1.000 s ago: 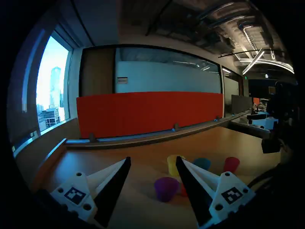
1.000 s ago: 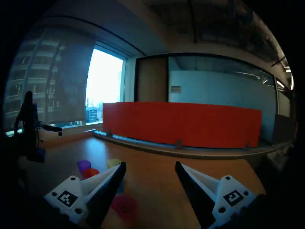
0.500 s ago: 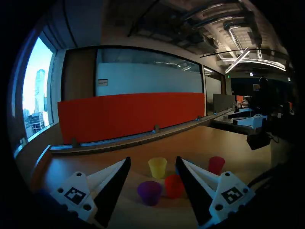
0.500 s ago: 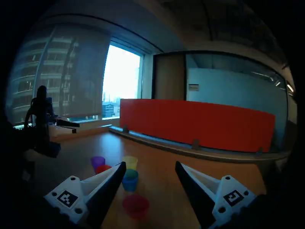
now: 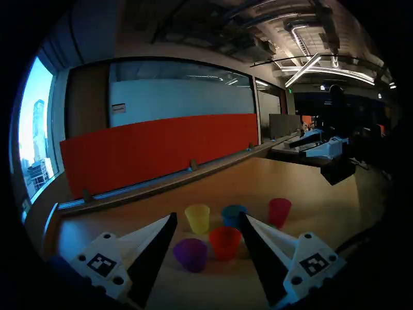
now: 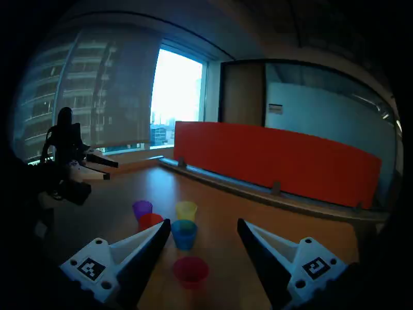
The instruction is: Pour water
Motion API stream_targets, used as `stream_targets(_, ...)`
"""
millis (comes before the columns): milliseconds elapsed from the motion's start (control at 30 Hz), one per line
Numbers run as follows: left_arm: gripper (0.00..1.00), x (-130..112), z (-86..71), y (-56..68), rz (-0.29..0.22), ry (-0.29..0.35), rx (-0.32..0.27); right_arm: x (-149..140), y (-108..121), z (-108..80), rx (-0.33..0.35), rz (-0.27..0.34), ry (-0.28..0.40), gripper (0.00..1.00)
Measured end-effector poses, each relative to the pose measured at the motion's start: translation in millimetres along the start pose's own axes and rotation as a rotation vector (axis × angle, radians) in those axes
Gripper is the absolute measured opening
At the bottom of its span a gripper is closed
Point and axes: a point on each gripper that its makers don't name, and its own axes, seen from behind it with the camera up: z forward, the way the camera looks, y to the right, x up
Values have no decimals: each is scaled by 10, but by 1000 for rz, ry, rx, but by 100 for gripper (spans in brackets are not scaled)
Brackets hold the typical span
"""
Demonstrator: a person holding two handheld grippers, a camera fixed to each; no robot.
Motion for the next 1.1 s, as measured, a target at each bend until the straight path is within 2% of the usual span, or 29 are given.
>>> stream_targets(300,87,-212,84,126,22,-89,-69,-127,-28,-41,39,-47,-93,100)
stream_targets(500,87,-332,131,119,37,-140,-86,-166,-38,-46,52,-67,-124,100)
stream_targets(800,87,-361,167,190,31,-163,-136,-237,-23,-41,79,-66,-157,100)
stream_targets(1100,87,-417,196,314,63,-196,-193,-295,-26,-34,106,-77,-191,100)
